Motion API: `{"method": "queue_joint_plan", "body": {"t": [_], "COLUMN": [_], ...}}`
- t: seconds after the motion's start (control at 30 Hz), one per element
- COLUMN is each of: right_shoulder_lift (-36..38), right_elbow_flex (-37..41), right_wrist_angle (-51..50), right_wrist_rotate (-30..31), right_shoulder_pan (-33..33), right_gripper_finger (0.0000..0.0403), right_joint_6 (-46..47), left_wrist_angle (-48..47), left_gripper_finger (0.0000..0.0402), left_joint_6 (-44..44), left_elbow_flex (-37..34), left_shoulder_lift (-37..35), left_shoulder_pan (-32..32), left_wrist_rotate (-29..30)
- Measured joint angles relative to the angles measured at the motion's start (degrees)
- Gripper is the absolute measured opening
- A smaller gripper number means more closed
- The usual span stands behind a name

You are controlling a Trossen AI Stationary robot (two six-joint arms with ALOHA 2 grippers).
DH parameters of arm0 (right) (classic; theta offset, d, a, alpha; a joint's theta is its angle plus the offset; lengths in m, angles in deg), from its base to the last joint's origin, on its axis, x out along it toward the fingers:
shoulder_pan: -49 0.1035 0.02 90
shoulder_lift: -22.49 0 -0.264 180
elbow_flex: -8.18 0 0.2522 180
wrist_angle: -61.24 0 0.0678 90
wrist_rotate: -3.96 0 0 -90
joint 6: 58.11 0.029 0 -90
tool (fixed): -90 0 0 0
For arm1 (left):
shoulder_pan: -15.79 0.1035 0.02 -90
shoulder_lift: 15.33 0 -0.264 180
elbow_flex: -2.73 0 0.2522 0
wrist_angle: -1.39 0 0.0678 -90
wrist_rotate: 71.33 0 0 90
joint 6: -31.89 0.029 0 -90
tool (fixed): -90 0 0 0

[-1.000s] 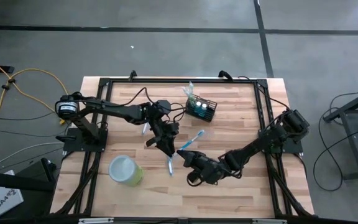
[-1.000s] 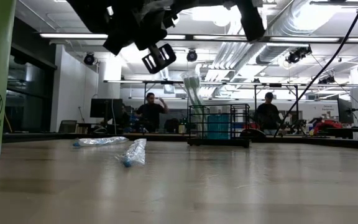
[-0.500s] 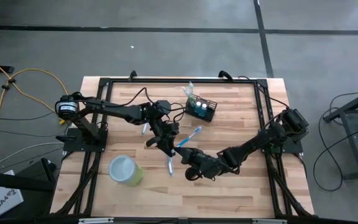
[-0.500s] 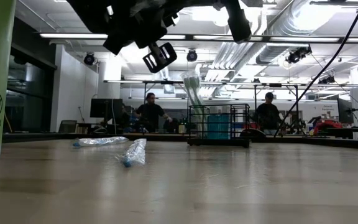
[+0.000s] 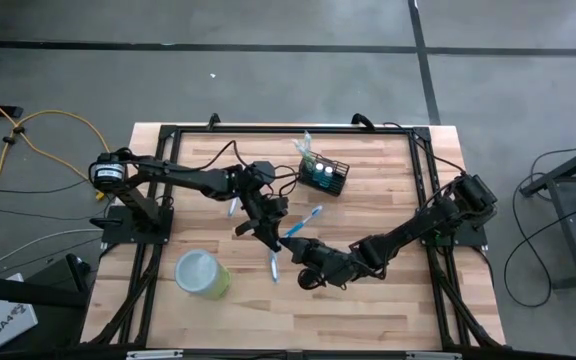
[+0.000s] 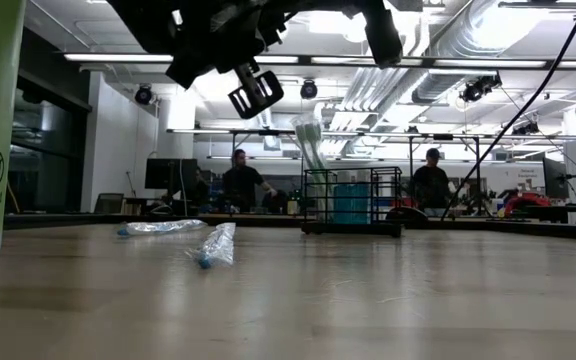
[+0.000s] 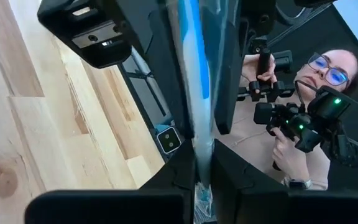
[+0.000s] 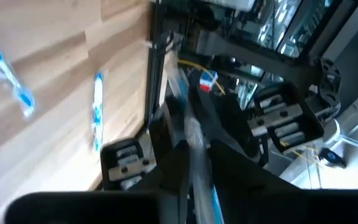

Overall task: Pick & Place toothbrushing station
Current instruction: Put the top right blue toothbrush into the right section of the black mesh organizer

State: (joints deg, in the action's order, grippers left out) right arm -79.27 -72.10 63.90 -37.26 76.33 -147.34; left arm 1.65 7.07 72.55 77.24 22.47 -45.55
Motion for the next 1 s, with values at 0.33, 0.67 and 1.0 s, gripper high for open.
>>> {"method": "queue_joint_plan", "body": {"t": [0.33, 0.67, 1.0], "right_shoulder_lift": [0.00, -0.02, -0.07], "right_elbow_flex": [0.00, 0.00, 0.00], "right_wrist_angle": [-0.26, -0.35, 3.33], "right_wrist_rotate": [-2.83, -2.25, 5.38], "right_shoulder_pan": [0.02, 1.03, 4.52], "right_gripper_finger": [0.0069, 0.0079, 0.0080], "right_joint_6": [4.97, 6.77, 9.41], "left_wrist_angle": [0.09, 0.04, 0.04], "left_gripper_finger": [0.0015, 0.0015, 0.0015], "left_joint_6": [-0.06, 0.12, 1.50], "left_elbow_flex": [0.00, 0.00, 0.02], "left_shoulder_lift": [-0.04, -0.04, -0.07], "left_shoulder_pan": [-0.11, -0.11, -0.09], "left_wrist_rotate": [-0.11, -0.04, 1.48]}}
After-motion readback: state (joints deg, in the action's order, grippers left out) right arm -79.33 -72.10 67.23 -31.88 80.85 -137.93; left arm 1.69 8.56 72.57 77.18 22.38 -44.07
